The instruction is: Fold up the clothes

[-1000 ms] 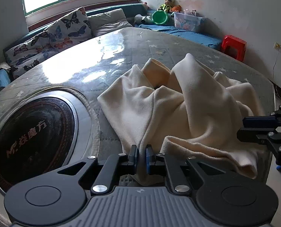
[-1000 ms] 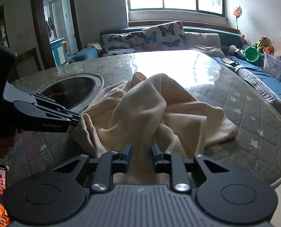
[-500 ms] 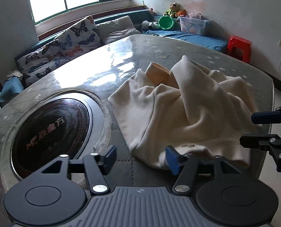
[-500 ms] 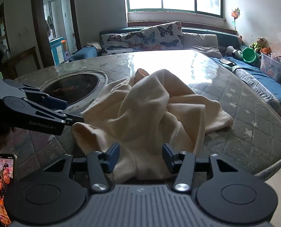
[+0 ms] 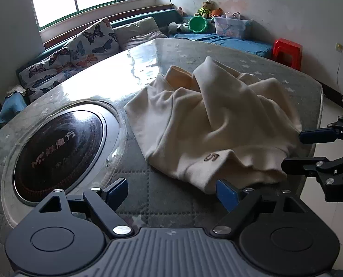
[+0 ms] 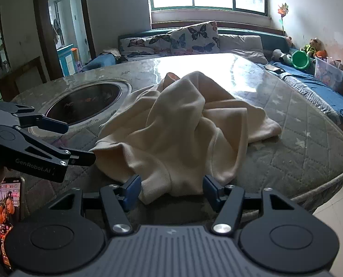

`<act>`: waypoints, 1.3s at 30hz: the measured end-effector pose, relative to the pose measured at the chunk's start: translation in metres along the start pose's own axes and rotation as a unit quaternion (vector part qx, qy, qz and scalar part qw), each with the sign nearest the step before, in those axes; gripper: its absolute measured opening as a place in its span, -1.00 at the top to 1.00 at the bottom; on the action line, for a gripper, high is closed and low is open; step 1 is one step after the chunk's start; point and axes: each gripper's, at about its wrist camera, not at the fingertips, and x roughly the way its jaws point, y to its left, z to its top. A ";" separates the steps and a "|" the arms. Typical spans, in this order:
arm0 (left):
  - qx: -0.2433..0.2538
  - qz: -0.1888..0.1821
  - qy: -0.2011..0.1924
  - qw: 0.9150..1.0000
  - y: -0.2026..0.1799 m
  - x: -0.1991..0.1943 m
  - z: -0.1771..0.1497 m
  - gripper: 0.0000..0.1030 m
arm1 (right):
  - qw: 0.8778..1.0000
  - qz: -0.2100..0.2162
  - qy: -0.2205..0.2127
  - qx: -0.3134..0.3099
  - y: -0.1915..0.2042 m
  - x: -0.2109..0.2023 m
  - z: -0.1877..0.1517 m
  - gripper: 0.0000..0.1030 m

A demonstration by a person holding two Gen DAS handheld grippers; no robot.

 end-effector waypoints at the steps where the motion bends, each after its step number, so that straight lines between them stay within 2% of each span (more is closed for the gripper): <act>1: 0.001 0.000 0.000 1.000 0.000 -0.001 -0.001 -0.68 | 1.000 0.001 0.001 -0.001 0.001 0.000 -0.001 -0.23; 8: 0.006 0.001 0.009 1.000 -0.002 0.000 -0.008 -0.77 | 1.000 0.003 0.011 -0.005 0.005 0.006 -0.006 -0.31; 31: 0.001 -0.002 0.047 0.999 0.001 0.020 -0.012 -1.00 | 0.999 -0.009 0.038 -0.011 0.008 0.028 -0.004 -0.81; 39: 0.013 -0.011 0.044 0.999 0.003 0.022 -0.011 -1.00 | 0.999 -0.023 0.043 -0.019 0.011 0.036 -0.001 -0.85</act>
